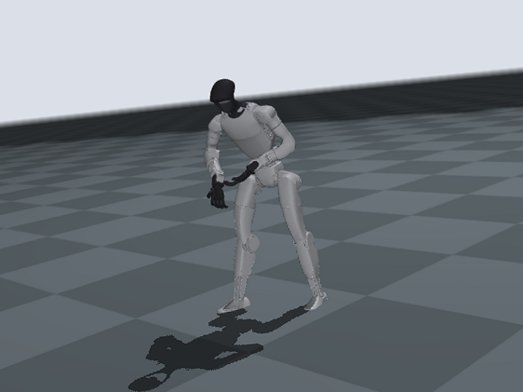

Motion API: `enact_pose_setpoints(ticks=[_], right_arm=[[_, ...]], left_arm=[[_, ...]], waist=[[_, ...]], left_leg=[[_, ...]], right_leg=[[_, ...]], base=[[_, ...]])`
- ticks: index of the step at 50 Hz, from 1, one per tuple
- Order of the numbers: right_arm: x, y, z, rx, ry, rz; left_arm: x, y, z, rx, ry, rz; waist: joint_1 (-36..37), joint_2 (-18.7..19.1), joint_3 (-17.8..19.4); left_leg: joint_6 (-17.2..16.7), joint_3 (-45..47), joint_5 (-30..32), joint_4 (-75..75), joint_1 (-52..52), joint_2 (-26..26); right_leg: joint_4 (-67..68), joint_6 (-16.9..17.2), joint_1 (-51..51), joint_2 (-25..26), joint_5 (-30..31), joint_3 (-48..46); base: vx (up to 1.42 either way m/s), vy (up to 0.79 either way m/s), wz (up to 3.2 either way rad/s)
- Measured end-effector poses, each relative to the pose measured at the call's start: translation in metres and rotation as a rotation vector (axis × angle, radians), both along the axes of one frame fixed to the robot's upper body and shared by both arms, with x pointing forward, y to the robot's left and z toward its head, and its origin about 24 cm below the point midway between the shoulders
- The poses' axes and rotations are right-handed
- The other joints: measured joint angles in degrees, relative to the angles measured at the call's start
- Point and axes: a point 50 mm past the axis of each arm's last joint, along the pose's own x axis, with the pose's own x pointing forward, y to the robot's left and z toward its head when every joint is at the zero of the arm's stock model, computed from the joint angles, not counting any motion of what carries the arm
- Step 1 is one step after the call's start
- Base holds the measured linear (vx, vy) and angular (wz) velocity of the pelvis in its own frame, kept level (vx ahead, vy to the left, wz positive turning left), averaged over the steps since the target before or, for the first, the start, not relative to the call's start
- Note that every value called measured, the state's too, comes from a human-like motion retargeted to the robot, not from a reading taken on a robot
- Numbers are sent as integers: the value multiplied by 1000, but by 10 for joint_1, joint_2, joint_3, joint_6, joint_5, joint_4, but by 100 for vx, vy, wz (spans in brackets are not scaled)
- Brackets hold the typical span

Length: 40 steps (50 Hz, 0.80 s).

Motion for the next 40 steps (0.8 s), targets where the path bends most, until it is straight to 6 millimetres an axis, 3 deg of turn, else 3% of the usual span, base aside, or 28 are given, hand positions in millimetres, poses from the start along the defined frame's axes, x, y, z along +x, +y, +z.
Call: enact_pose_setpoints(ticks=[2, 7, 8, 10, 13, 16, 20, 22, 23, 25, 27, 28, 30, 32, 35, 37, 40], right_arm=[[18, -15, 7, 125, 21, -188], [88, -58, 55, -99, -61, -410], [98, -67, 66, -147, -56, -459], [109, -81, 86, -202, -49, -557], [111, -73, 99, -182, -113, -572], [90, -40, 84, -157, -210, -383], [30, -2, 42, -103, -203, -143], [1, 7, 21, -106, -144, -39], [-8, 10, 14, -228, -159, 86], [-26, 13, -1, -195, -78, 175], [-31, 6, -9, -14, 62, 18], [-27, 2, -5, -20, 44, -7], [-7, -6, 13, -218, -86, 59], [22, -22, 32, -136, -95, -130], [76, -49, 73, -286, -158, -254], [104, -71, 107, -367, -177, -426], [118, -88, 151, -413, -210, -670]], left_arm=[[9, -15, 11, -39, 15, 20], [54, -60, 54, -202, -17, 99], [68, -66, 56, -38, -123, 145], [87, -75, 63, 106, -178, 227], [99, -71, 69, 180, -220, 304], [89, -53, 62, 100, -218, 270], [49, -14, 33, -3, -167, 198], [29, 3, 18, -22, -113, 193], [20, 9, 11, -22, -104, 173], [4, 17, 1, -59, -29, 168], [-9, 16, -4, -105, 49, 174], [-10, 14, -2, -125, 50, 182], [-12, -1, 5, -135, 6, 104], [1, -22, 22, -150, -32, 86], [34, -60, 54, -81, -168, 55], [59, -80, 73, -22, -210, 135], [87, -88, 87, 55, -222, 287]], waist=[[-3, 8, 0], [-11, 28, 0], [-15, 34, 0], [-23, 48, 0], [-38, 67, 0], [-72, 82, -2], [-112, 86, -4], [-122, 89, -2], [-124, 91, 0], [-125, 98, 0], [-123, 105, 0], [-120, 107, 0], [-112, 112, 0], [-108, 117, 0], [-100, 120, 0], [-100, 120, 0], [-116, 122, -1]], left_leg=[[9, -16, -3, 6, -7, 2], [16, -51, 18, -30, -5, 22], [17, -57, 27, -46, 1, 29], [12, -64, 42, -70, 9, 43], [-7, -38, 52, -70, 3, 62], [-23, 46, 77, -70, -2, 64], [-24, 177, 112, -70, -1, 38], [-24, 203, 121, -70, 4, 26], [-24, 207, 124, -70, 7, 22], [-24, 203, 129, -70, 13, 14], [-24, 196, 134, -70, 17, 8], [-24, 195, 137, -70, 19, 7], [-24, 201, 142, -70, 25, 11], [-24, 212, 150, -70, 27, 13], [-24, 228, 160, -70, 28, 21], [-24, 234, 167, -70, 24, 26], [-24, 244, 173, -70, 16, 34]], right_leg=[[0, 0, 3, -4, 17, -16], [3, 0, 3, 0, 47, -69], [4, 0, 4, 3, 48, -78], [8, 0, 5, 11, 45, -92], [14, 0, 1, 22, 32, -106], [17, 0, -4, 16, 19, -121], [14, 0, -11, -4, 13, -137], [13, 0, -11, -7, 8, -142], [14, 0, -12, -6, 5, -142], [14, 0, -13, 0, 0, -142], [14, 0, -14, 7, -2, -141], [16, 0, -15, 11, -4, -139], [18, 0, -16, 21, -8, -135], [21, 0, -18, 26, -9, -133], [22, 0, -19, 32, -12, -132], [21, 0, -20, 32, -12, -133], [19, 0, -21, 28, -13, -139]], base=[[11, -38, 76], [9, -36, 53], [13, -35, 43], [15, -35, 38], [19, -33, 40], [19, -25, 65], [12, -20, 69], [13, -25, 44], [13, -26, 22], [11, -27, 7], [5, -26, -6], [3, -26, -15], [1, -26, -17], [-6, -23, -6], [-7, -19, 5], [-7, -13, 22], [1, -7, 37]])
